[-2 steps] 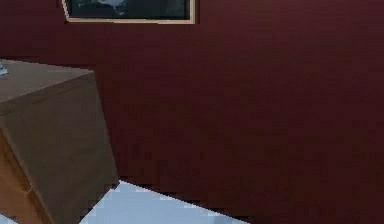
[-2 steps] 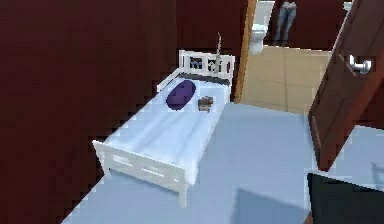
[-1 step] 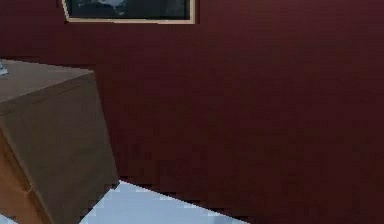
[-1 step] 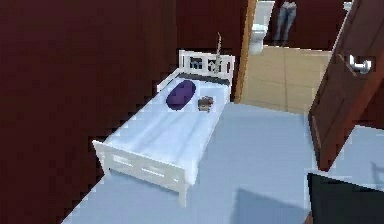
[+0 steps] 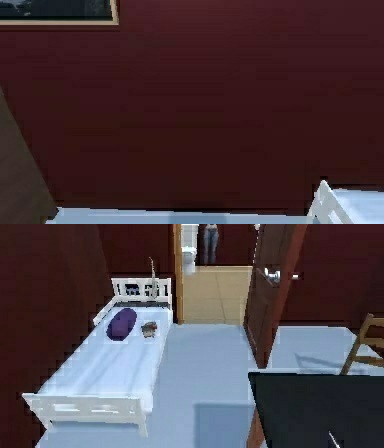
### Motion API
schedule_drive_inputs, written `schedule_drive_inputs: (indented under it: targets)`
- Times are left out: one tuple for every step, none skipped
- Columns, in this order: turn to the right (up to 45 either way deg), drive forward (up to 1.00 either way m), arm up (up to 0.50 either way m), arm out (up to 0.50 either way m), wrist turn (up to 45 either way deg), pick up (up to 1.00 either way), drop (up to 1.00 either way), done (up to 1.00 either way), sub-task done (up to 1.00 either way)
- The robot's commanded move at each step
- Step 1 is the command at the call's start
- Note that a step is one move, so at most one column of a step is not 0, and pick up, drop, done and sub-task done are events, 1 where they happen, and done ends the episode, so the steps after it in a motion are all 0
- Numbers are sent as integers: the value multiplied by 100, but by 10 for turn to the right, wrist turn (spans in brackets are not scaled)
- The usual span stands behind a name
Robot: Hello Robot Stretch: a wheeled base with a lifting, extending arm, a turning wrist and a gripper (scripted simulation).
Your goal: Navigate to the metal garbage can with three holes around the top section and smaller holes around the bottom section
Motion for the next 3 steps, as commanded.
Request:
schedule_drive_inputs:
  targets:
    - [0,15,0,0,0,0,0,0,0]
    - [-450,0,0,0,0,0,0,0,0]
    - [-390,0,0,0,0,0,0,0,0]
